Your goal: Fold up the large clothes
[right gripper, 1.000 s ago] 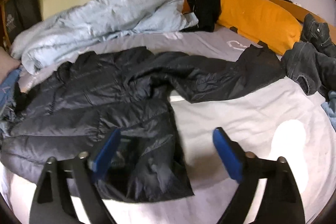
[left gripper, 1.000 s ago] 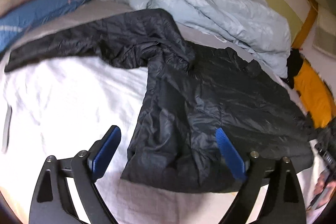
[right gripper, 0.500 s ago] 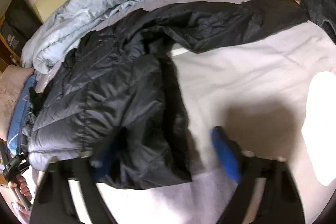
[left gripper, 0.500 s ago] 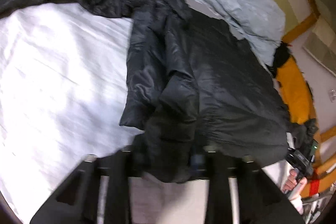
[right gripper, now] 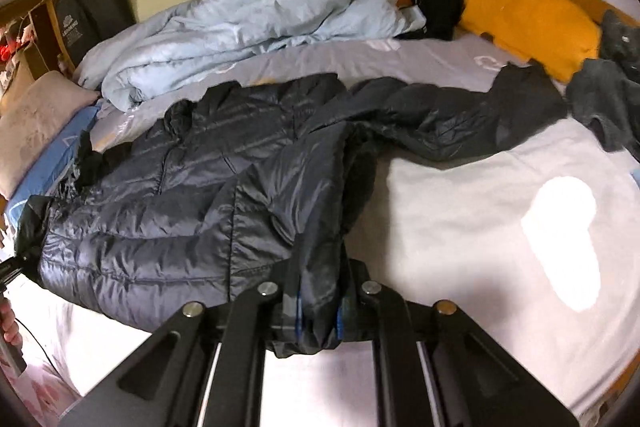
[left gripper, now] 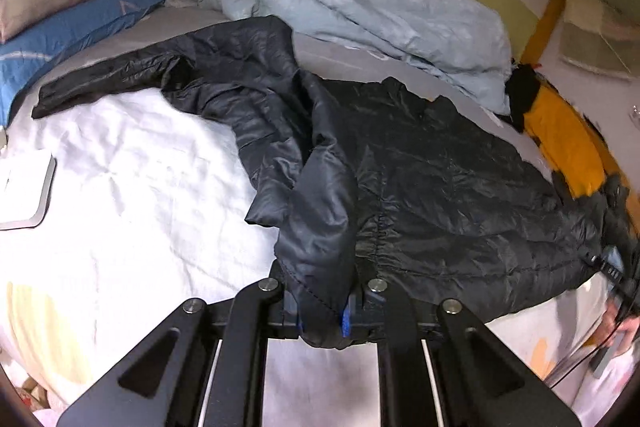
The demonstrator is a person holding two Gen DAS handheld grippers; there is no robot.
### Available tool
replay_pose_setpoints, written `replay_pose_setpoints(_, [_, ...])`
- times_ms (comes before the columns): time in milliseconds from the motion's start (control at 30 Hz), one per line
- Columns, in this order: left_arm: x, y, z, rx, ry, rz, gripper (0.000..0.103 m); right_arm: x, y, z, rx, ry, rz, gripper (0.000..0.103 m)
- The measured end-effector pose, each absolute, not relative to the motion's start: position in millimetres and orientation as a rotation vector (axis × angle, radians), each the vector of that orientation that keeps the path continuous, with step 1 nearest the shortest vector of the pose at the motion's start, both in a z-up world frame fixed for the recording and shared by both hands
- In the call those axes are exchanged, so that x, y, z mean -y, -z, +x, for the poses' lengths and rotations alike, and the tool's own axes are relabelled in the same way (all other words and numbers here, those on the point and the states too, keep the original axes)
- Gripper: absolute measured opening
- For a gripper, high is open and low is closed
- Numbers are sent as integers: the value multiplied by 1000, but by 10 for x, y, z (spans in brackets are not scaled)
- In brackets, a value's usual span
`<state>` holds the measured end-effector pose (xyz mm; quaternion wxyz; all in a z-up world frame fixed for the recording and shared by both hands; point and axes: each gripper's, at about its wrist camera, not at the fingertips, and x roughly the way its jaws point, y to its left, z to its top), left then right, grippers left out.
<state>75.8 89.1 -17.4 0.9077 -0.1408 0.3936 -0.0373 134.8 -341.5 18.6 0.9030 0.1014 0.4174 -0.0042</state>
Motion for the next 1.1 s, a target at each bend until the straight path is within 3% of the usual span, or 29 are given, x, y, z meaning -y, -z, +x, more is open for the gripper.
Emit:
replay_pose_setpoints(167, [-801, 154, 786, -763, 41, -200, 19, 3466, -208, 1243, -837, 40, 206, 13])
replay_pose_setpoints(267, [-869, 158, 794, -747, -6, -170, 39, 3498, -212, 1160, -831, 75, 176, 18])
replay_pose_setpoints(300, [-872, 165, 806, -753, -3, -163, 51, 3498, -221, 1147, -819, 95, 161, 22])
replay_pose_setpoints(333, [-878, 169, 808, -749, -6, -163, 53, 3493, -230, 1123, -808, 106, 149, 26])
replay_pose_setpoints(400, [-898, 146, 792, -720, -31, -170, 57, 3485, -283, 1098, -786, 129, 121, 53])
replay_pose_setpoints(533, [-890, 31, 704, -632, -27, -185, 85, 3531, -404, 1047, -715, 132, 148, 76])
replay_pose_setpoints(600, [-862, -20, 660, -593, -19, -176, 90, 3533, -454, 1010, -671, 131, 169, 99])
replay_pose_setpoints(633, [-849, -33, 655, -587, -4, -172, 92, 3537, -481, 993, -645, 142, 177, 102])
replay_pose_setpoints(833, [-755, -12, 659, -569, -1, -140, 103, 3524, -505, 1001, -630, 188, 155, 103])
replay_pose_setpoints(1100, [-664, 5, 637, -555, -13, -93, 103, 3502, -484, 1011, -636, 181, 147, 103])
